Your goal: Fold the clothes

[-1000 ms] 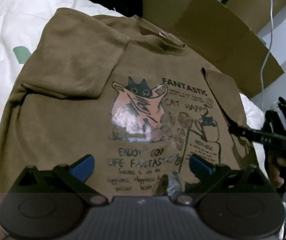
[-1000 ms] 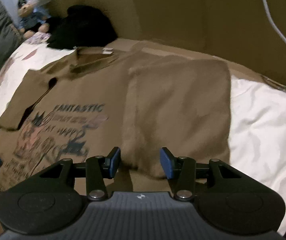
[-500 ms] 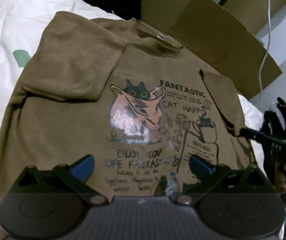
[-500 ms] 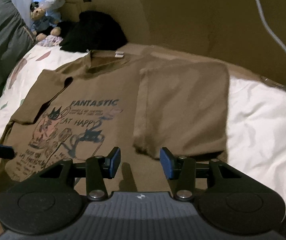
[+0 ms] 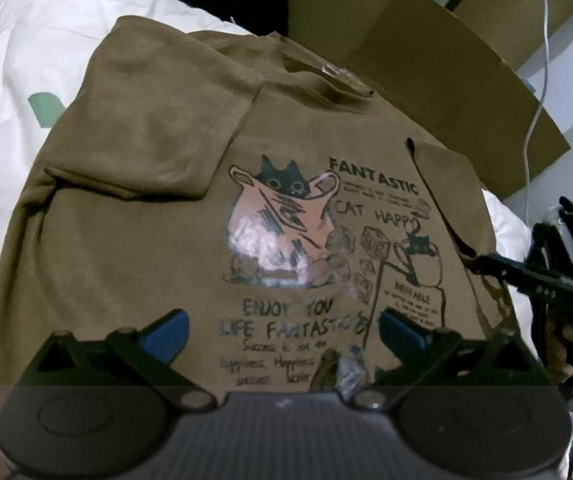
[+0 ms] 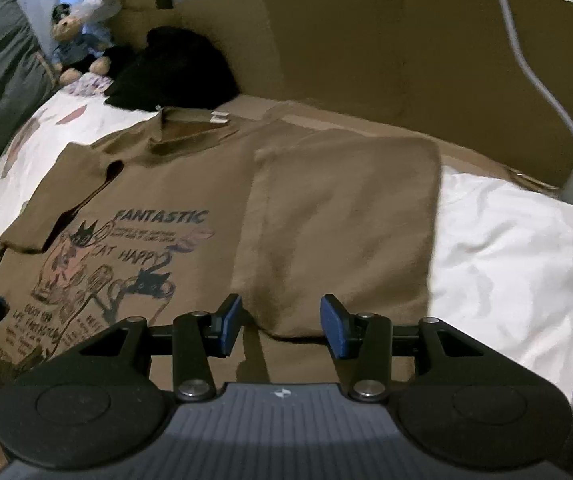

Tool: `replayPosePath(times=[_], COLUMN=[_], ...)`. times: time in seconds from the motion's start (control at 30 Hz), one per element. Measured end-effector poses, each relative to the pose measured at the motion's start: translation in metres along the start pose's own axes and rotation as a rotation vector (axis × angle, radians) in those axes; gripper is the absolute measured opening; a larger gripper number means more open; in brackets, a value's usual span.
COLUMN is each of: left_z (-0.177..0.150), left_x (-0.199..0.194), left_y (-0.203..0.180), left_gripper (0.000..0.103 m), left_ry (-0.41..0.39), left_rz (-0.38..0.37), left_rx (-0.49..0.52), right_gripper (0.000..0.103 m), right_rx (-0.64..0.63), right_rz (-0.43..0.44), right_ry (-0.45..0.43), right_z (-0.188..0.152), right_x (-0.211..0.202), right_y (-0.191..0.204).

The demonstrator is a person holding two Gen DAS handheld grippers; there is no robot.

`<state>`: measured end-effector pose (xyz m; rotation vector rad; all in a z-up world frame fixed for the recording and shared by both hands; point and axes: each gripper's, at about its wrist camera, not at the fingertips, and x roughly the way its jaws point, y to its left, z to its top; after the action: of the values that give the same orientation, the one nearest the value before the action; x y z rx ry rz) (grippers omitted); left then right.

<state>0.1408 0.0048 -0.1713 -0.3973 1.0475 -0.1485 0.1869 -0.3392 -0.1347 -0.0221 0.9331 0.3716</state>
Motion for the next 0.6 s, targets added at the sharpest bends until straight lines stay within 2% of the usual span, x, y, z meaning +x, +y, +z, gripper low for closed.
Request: replayPosePath(times=[0.13, 0.33, 0.6], left_z=[0.000, 0.002, -0.003], left_x=[-0.002, -0.010, -0.033], left_y=[-0.001, -0.005, -0.016], left_gripper=[0.103, 0.103, 0.102], left_ry=[-0.001, -0.017, -0.026], left_rz=[0.007, 0.013, -0.014], left_rx=[-0.001, 0.017, 0.151], right_gripper=[0.048, 0.049, 0.049], right_rx=[-0.023, -0.035, -0.079], right_rz=[0.029, 0.025, 0.033], right_ry=[0.029, 0.061, 0.070], right_z=[0.000, -0.015, -0.035], right_x=[-0.002, -0.021, -0.058], right_y=[0.010, 0.016, 0.018])
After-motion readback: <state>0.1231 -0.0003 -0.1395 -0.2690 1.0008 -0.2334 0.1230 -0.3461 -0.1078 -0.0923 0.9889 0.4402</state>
